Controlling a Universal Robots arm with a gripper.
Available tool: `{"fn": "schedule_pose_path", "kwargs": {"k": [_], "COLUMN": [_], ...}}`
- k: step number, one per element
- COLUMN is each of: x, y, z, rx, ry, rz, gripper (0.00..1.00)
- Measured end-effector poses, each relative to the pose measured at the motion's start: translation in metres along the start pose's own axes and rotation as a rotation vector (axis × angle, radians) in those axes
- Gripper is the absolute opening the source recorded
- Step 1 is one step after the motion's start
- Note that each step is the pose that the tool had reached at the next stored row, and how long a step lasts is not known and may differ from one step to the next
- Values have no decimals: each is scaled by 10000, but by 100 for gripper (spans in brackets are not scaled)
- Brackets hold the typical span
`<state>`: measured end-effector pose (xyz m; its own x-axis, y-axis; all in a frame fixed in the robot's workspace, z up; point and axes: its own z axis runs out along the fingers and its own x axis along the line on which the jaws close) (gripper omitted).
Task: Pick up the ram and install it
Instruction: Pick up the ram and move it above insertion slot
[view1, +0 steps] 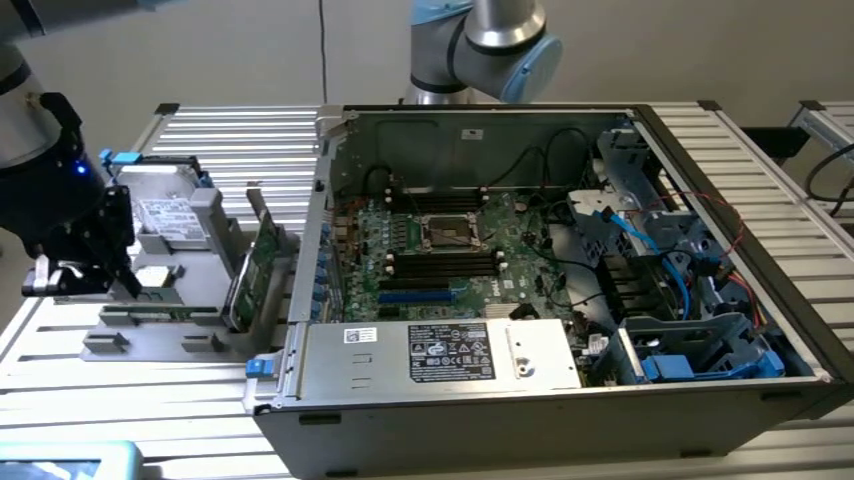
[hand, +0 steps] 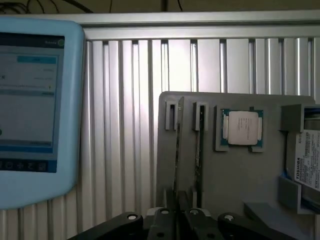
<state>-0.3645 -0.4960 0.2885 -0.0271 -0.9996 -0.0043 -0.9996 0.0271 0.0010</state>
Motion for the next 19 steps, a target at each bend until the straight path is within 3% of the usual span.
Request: {"fn": "schedule_pose_path", "kwargs": {"k": [7,8,13,17,19], "x": [0,1,9,27,40], "y": [-10,-18,-75,-144,-178], "z": [-291,-336,-503,-660,-725], "rx": [1,1,-4,-7,-7], "ry": [-50,-89,-406,-693,-779], "rz": [-317,-344,-421,-459,-476], "gripper": [14,14,14,14,14]}}
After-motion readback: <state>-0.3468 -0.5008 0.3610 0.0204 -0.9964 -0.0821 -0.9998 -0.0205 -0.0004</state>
